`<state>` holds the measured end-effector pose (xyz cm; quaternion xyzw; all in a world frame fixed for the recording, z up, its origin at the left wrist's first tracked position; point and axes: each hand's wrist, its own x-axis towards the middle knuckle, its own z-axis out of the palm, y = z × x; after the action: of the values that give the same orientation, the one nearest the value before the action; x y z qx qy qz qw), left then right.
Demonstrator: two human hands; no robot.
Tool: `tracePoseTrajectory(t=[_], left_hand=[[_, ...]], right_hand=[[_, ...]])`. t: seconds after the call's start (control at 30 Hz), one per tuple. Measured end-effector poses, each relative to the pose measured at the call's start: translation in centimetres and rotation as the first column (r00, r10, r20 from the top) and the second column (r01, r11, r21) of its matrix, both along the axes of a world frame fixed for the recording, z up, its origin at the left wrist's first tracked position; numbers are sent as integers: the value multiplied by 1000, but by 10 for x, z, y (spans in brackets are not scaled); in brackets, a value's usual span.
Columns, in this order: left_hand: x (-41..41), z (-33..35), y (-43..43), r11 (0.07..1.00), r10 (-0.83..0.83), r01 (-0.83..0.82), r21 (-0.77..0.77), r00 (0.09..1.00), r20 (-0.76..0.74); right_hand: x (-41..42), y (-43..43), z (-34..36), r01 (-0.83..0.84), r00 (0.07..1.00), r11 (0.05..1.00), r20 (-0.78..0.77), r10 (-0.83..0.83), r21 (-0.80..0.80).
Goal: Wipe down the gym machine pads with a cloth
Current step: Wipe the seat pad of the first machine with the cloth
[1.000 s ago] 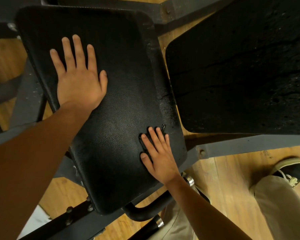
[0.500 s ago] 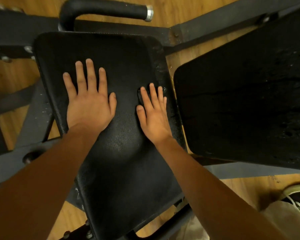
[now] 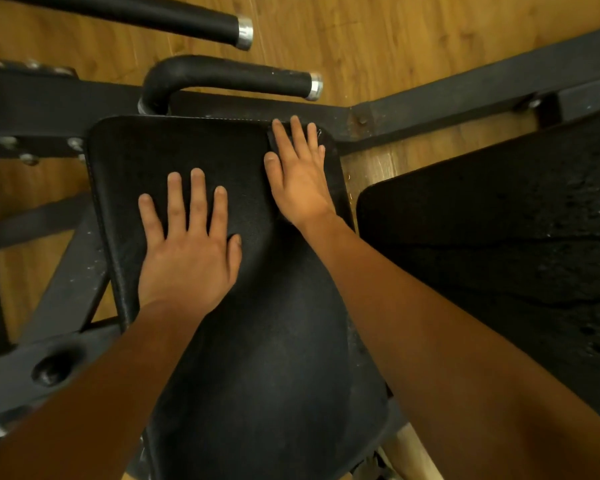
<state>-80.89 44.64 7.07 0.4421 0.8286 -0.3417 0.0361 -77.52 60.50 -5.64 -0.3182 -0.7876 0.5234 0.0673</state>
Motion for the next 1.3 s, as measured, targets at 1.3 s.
tracePoseTrajectory(t=[1.3], left_hand=[[-1, -4, 1, 999, 0, -1, 53, 1000, 24]], right_hand=[[64, -50, 8, -69, 998, 997, -12, 69, -27]])
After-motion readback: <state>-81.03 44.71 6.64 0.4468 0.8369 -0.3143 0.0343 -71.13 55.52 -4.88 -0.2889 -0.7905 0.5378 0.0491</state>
